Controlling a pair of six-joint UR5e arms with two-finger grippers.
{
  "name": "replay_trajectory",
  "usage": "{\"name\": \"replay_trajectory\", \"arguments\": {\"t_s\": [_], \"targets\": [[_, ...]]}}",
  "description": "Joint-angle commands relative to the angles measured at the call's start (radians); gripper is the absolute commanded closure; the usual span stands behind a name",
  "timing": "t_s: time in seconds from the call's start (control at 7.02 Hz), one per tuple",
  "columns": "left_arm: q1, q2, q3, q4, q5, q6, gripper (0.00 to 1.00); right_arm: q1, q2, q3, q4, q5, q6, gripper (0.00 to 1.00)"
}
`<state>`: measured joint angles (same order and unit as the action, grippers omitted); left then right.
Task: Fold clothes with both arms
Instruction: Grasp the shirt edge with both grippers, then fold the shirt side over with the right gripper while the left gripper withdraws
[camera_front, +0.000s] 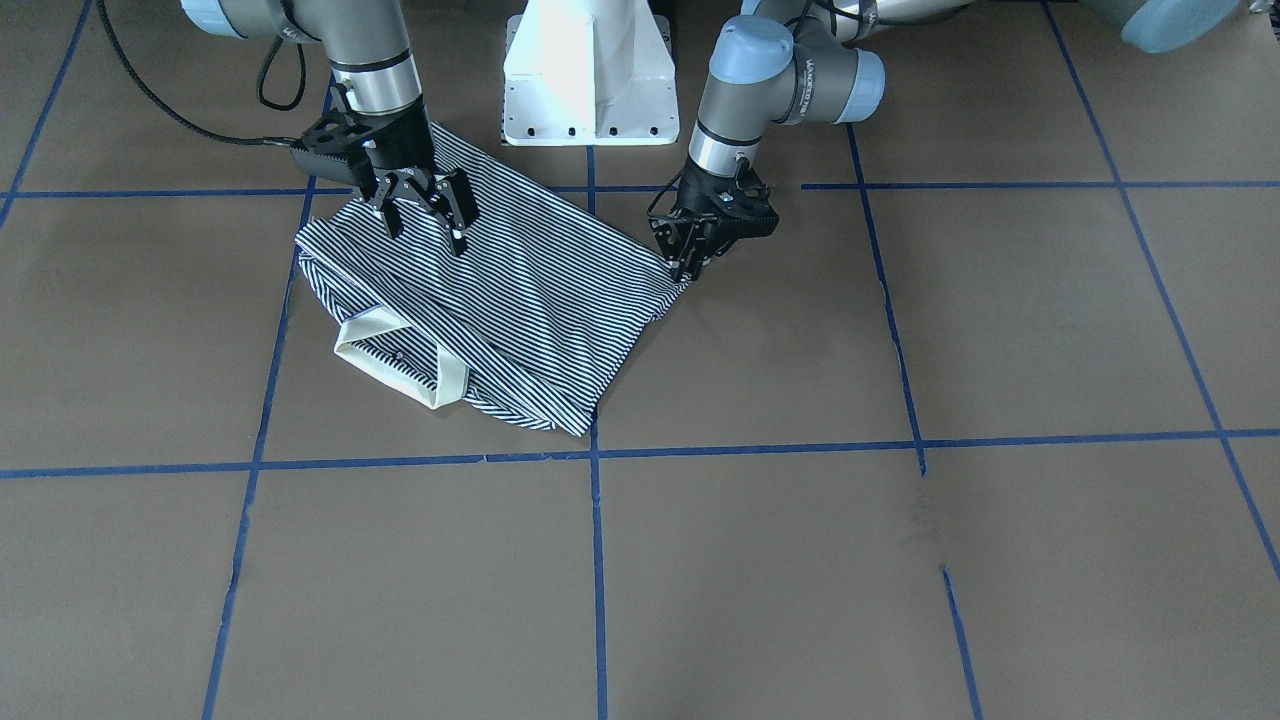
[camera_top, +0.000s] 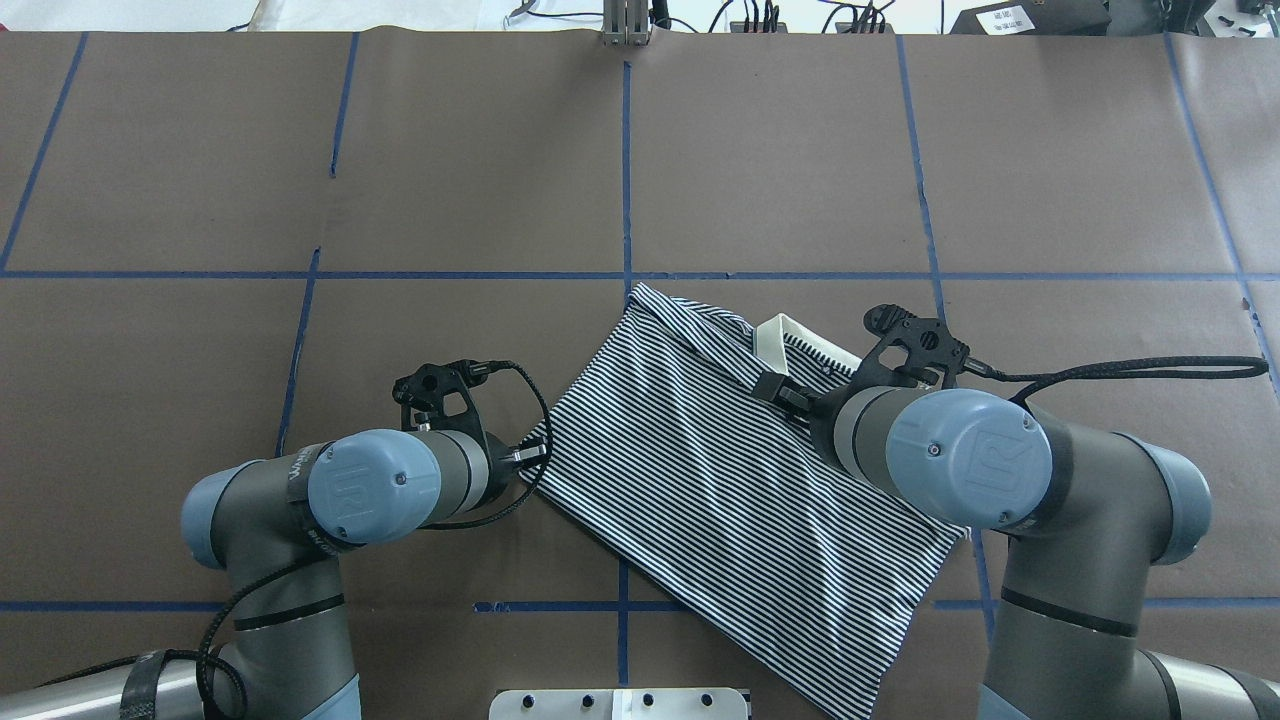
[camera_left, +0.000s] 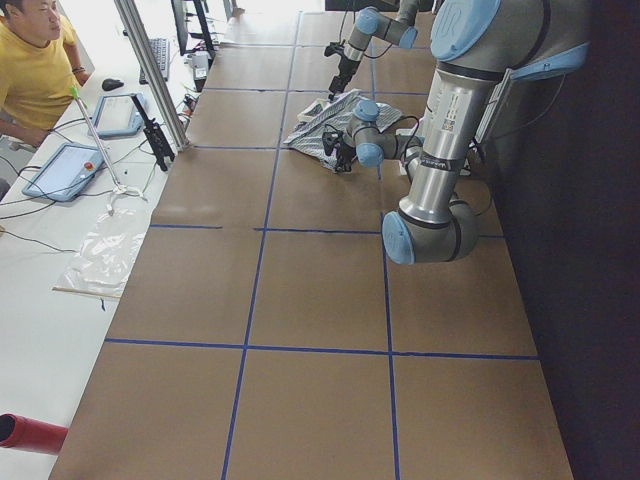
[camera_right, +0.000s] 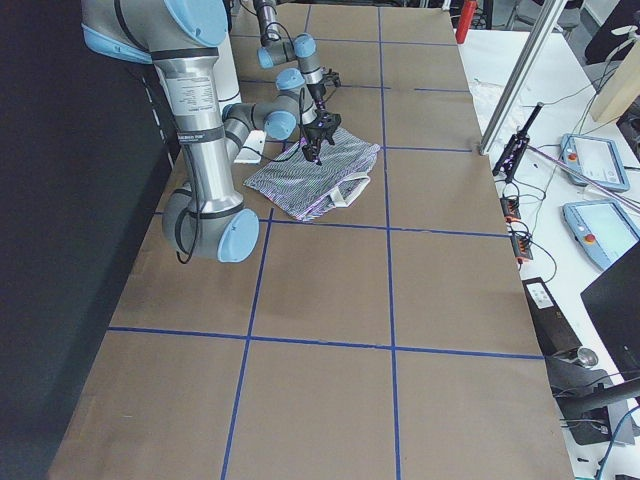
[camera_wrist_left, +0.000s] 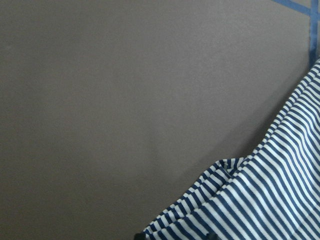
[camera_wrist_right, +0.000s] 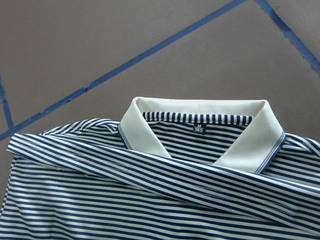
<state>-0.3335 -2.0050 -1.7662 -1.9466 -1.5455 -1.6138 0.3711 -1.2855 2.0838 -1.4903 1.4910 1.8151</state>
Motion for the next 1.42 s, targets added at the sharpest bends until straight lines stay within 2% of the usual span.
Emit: {"name": "replay_trajectory", "arguments": {"t_s": [0.0, 0.28, 0.43, 0.57, 0.71, 0.85, 1.0, 1.28], "targets": [[-0.106, -0.003, -0.013, -0.002, -0.005, 0.143, 1.0, 0.0, 0.0, -0.001, 0.001, 0.0, 0.001, 0.0], [-0.276, -0.046, 0.098, -0.03, -0.011, 0.277, 1.0, -0.001, 0.0, -0.008, 0.001, -0.002, 0.0, 0.0], [-0.342, -0.161, 0.251, -0.07, -0.013, 0.285, 1.0, -0.003, 0.0, -0.019, 0.002, -0.006, 0.001, 0.0], [-0.398, -0.287, 0.472, -0.163, -0.015, 0.285, 1.0, -0.003, 0.0, -0.024, 0.007, -0.008, 0.001, 0.0], [-0.439, -0.34, 0.632, -0.284, -0.015, 0.285, 0.94, -0.004, 0.008, -0.027, 0.007, -0.009, 0.003, 0.0], [-0.452, -0.34, 0.657, -0.322, -0.016, 0.285, 0.74, -0.006, 0.038, -0.053, 0.008, -0.009, 0.006, 0.0], [-0.453, -0.337, 0.631, -0.324, -0.06, 0.284, 0.68, -0.024, 0.09, -0.094, 0.007, -0.014, 0.013, 0.0], [-0.453, -0.235, 0.469, -0.319, -0.137, 0.284, 0.67, -0.067, 0.159, -0.17, 0.007, -0.015, 0.099, 0.0]]}}
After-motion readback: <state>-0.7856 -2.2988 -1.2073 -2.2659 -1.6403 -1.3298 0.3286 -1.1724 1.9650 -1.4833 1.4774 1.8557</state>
